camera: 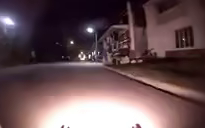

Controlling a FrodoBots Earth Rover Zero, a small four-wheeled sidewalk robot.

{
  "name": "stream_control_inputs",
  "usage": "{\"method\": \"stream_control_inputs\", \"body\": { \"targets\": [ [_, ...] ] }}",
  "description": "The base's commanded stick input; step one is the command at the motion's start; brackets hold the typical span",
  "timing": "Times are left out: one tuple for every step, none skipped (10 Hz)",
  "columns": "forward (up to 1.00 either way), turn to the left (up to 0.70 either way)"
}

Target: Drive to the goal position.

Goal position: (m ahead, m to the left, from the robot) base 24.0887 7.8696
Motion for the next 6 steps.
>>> {"method": "stream_control_inputs", "body": {
  "targets": [
    [0.85, 0.0],
    [0.85, 0.0],
    [0.85, 0.0],
    [0.85, 0.0],
    [0.85, 0.0],
    [0.85, 0.0]
  ]
}}
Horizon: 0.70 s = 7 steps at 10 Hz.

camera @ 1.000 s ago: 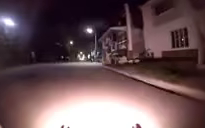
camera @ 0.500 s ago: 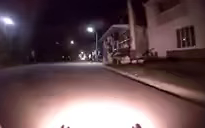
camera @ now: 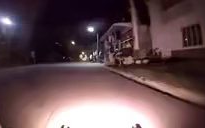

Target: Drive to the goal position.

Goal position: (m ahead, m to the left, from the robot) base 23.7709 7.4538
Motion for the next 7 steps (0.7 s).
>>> {"method": "stream_control_inputs", "body": {
  "targets": [
    [0.85, 0.0],
    [0.85, 0.0],
    [0.85, 0.0],
    [0.85, 0.0],
    [0.85, 0.0],
    [0.85, 0.0],
    [0.85, 0.0]
  ]
}}
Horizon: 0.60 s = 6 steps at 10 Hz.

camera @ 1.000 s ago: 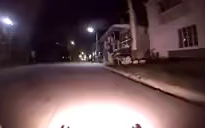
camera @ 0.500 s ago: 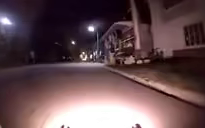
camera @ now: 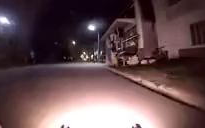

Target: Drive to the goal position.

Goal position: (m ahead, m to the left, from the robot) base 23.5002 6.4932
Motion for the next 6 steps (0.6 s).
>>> {"method": "stream_control_inputs", "body": {
  "targets": [
    [0.85, 0.0],
    [0.85, 0.0],
    [0.85, 0.0],
    [0.85, 0.0],
    [0.85, 0.0],
    [0.85, 0.0]
  ]
}}
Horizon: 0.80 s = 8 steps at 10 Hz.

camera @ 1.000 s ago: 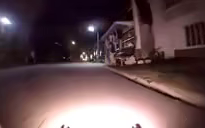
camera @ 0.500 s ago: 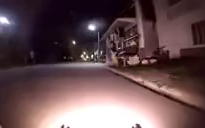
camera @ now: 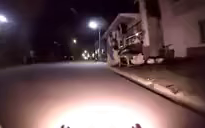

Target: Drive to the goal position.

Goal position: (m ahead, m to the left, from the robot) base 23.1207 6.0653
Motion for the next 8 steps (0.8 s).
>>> {"method": "stream_control_inputs", "body": {
  "targets": [
    [0.85, 0.0],
    [0.85, 0.0],
    [0.85, 0.0],
    [0.85, 0.0],
    [0.85, 0.0],
    [0.85, 0.0],
    [0.85, 0.0],
    [0.85, 0.0]
  ]
}}
